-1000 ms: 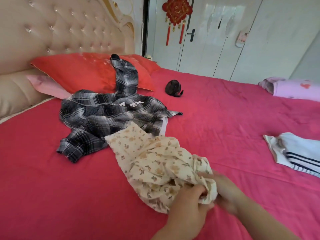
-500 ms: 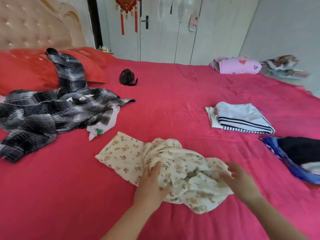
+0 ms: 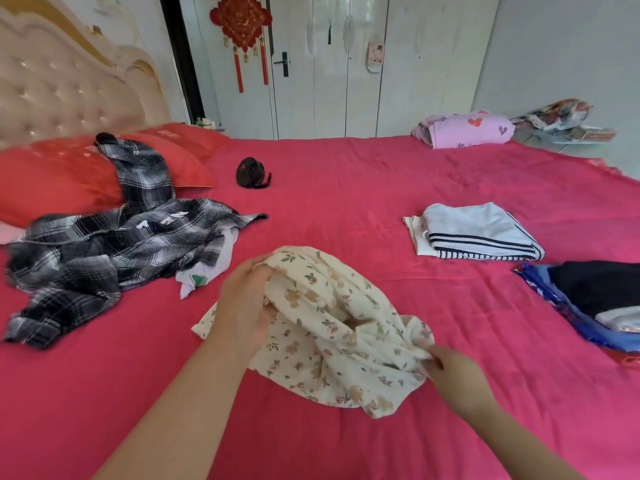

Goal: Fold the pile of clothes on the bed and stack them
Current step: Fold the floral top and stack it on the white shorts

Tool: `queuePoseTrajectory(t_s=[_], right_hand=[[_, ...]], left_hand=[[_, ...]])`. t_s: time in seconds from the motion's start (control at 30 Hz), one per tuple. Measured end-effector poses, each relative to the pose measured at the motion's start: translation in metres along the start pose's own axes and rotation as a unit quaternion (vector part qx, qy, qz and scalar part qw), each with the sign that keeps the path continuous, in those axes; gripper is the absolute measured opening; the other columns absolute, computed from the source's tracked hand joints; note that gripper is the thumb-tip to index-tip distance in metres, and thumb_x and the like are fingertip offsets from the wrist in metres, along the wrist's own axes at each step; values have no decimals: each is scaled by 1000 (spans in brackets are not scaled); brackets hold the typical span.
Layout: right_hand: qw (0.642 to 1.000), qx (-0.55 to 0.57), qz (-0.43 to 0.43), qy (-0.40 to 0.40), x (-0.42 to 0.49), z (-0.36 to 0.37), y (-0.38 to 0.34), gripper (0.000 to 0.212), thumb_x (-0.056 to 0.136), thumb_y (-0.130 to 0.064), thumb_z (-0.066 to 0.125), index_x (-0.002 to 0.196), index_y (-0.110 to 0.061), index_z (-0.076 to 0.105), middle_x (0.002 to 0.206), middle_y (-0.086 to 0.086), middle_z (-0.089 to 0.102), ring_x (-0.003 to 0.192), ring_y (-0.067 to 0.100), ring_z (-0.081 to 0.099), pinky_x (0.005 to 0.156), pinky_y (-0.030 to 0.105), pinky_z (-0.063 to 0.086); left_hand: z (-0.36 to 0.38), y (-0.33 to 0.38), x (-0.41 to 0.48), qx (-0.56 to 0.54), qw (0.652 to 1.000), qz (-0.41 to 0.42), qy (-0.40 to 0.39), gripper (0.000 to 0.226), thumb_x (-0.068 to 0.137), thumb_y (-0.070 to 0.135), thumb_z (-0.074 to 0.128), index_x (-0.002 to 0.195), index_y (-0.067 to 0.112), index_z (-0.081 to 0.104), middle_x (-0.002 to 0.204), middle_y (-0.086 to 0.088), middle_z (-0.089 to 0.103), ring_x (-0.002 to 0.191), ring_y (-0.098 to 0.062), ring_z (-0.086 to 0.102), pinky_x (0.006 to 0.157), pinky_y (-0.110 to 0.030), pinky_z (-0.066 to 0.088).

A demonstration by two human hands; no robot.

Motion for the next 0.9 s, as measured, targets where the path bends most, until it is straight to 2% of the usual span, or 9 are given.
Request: queuePoseTrajectory(t_s=[0.07, 0.17, 0.33, 0.5, 0.57, 0.63, 0.77, 0.8, 0.9], right_hand=[[997, 46, 12, 61, 10, -31, -3, 20, 86, -5, 49, 69, -14, 53, 67, 4, 55, 75, 30, 58, 58, 31, 26], [972, 132, 65, 181, 26, -104, -2, 20, 91, -3, 40, 95, 6, 58, 93, 29, 62, 85, 38, 58, 64, 35, 33], [920, 258, 97, 277, 41, -207, -3, 23, 89, -4, 36, 96, 4, 56, 87, 21, 54, 77, 26, 48, 60, 33, 35], [911, 382, 89, 125, 50, -163, -49, 17, 92, -8, 39, 97, -8, 56, 72, 9, 48, 60, 19, 48, 73, 34, 48], [902, 422, 71, 60, 52, -135, -84, 20, 93, -5, 39, 79, -12, 51, 71, 3, 48, 61, 16, 46, 68, 31, 46], [861, 507, 15, 22, 54, -122, -132, 28, 91, 2, 37, 71, -12, 51, 66, 3, 52, 60, 16, 49, 58, 26, 43], [734, 664, -132, -65, 56, -127, -228, 30, 86, 5, 38, 91, -10, 64, 72, 1, 67, 63, 12, 63, 58, 23, 52], [759, 626, -159, -75, 58, -124, -242, 31, 88, 3, 40, 105, -13, 61, 84, 0, 68, 68, 9, 62, 60, 22, 51], [930, 310, -182, -71, 68, -83, -238, 55, 90, -6, 51, 140, -21, 35, 127, 5, 54, 89, 12, 56, 76, 28, 48]], left_hand=[[-2, 19, 2, -4, 1000, 17, -1, 25, 85, -2, 49, 96, 10, 67, 96, -11, 71, 90, -25, 66, 74, -42, 54], [-6, 46, 4, -15, 999, 49, -2, 26, 85, -5, 46, 92, 8, 68, 90, -11, 71, 86, -25, 66, 73, -39, 54], [-6, 63, 12, -7, 997, 71, -19, 31, 85, -1, 43, 87, 13, 70, 86, -7, 72, 79, -21, 69, 67, -32, 54], [2, 8, 9, 162, 985, 48, -24, 28, 87, 8, 48, 81, 25, 70, 95, 2, 69, 94, -19, 63, 79, -37, 53], [-1, -17, 3, 248, 966, 61, -36, 33, 86, 7, 47, 81, 30, 69, 99, 9, 66, 91, -10, 60, 76, -32, 52], [-12, -33, -2, 280, 956, 78, -37, 35, 86, 4, 48, 81, 32, 70, 98, 17, 64, 84, -2, 57, 72, -23, 48], [-57, -46, 5, 197, 979, 41, 42, 27, 86, 4, 53, 83, 24, 71, 94, 5, 69, 95, -16, 62, 89, -40, 50], [-71, -47, 10, 155, 985, 25, 73, 24, 86, 3, 53, 84, 20, 71, 94, -2, 70, 93, -22, 63, 88, -42, 50], [-105, -54, 23, 79, 987, -32, 135, 16, 86, 4, 53, 92, 9, 67, 97, -15, 65, 85, -28, 59, 73, -40, 48]])
Point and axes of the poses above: each hand's wrist, its own x-axis towards the middle knuckle, its own z-axis out of the palm, y = z × x, the point moved 9 cm from there along x, towards the middle knuckle
